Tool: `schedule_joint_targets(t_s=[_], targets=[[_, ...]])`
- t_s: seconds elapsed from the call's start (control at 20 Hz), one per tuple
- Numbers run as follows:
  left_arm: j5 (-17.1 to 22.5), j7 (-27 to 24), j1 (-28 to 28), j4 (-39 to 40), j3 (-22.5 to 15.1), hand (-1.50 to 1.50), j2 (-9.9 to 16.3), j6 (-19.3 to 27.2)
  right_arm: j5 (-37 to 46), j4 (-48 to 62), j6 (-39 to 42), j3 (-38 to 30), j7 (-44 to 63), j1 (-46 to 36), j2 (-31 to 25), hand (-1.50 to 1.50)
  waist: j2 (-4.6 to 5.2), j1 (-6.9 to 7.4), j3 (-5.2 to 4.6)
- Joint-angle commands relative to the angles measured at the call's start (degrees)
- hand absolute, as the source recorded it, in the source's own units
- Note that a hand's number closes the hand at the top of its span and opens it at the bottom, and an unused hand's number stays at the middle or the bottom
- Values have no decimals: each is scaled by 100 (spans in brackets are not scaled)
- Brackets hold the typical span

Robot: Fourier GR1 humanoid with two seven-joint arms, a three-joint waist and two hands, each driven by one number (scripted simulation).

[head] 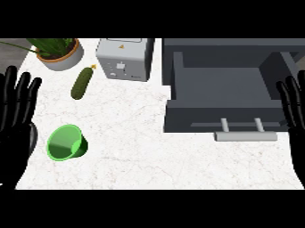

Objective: Pick up the cup, place it into the drawer and close the drawer

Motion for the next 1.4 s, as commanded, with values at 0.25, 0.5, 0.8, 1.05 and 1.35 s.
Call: schedule_joint_targets(t_s=[0.25,0.5,0.8,1.05,1.35], targets=[[-424,-252,566,-181,181,-150,-80,221,-192,18,132,-39,437,-154,32,-150,-7,60,52],[507,399,79,272,468,-150,-330,347,-731,-175,298,-36,1013,-174,33,-150,-5,27,52],[552,-143,386,661,324,-150,-421,172,-746,54,390,-162,941,-365,23,-150,-2,35,52],[281,-228,521,537,64,-150,-481,361,-638,561,395,-252,661,-598,81,-150,-2,45,52],[272,536,534,-14,25,-150,-479,662,-1002,207,583,-475,712,-279,-16,-150,-6,37,54]])
